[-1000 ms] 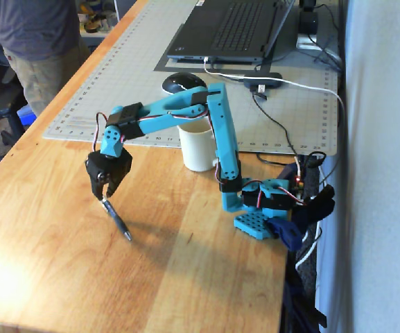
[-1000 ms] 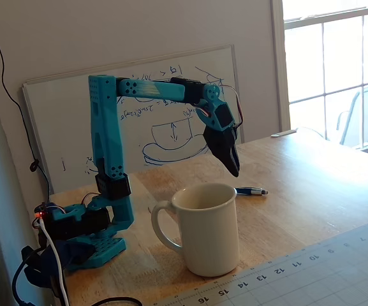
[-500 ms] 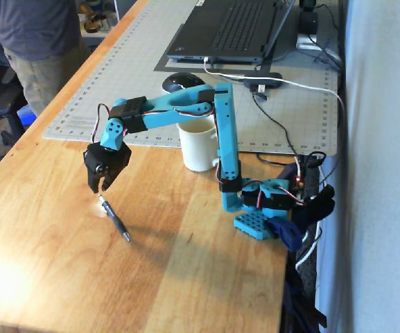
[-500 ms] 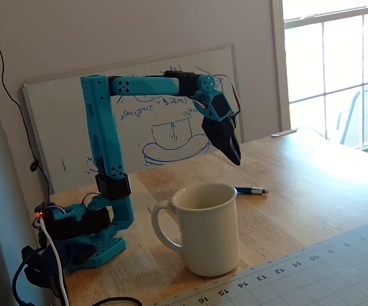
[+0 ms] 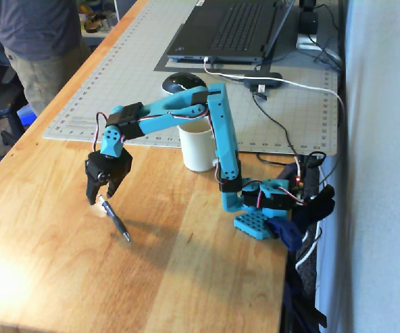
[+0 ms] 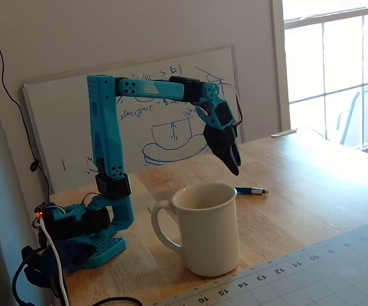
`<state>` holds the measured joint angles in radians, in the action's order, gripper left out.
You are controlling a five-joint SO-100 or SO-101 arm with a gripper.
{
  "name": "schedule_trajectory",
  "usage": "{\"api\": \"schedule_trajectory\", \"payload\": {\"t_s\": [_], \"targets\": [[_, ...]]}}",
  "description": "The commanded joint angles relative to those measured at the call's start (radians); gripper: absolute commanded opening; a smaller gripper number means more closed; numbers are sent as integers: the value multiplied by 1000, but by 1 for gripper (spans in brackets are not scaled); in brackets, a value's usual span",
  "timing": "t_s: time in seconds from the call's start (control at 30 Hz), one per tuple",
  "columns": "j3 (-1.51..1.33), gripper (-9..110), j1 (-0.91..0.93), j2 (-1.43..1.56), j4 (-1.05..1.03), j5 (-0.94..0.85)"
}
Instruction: Grasp a pen and put it in a mug.
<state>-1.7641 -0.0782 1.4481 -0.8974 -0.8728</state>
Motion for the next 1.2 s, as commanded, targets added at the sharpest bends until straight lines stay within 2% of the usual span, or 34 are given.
{"api": "schedule_trajectory", "payload": {"t_s": [0.0,0.77,1.17], "targets": [[21,23,8,-5,12,2],[-5,23,52,-172,12,3],[0,-1,51,-164,12,9]]}}
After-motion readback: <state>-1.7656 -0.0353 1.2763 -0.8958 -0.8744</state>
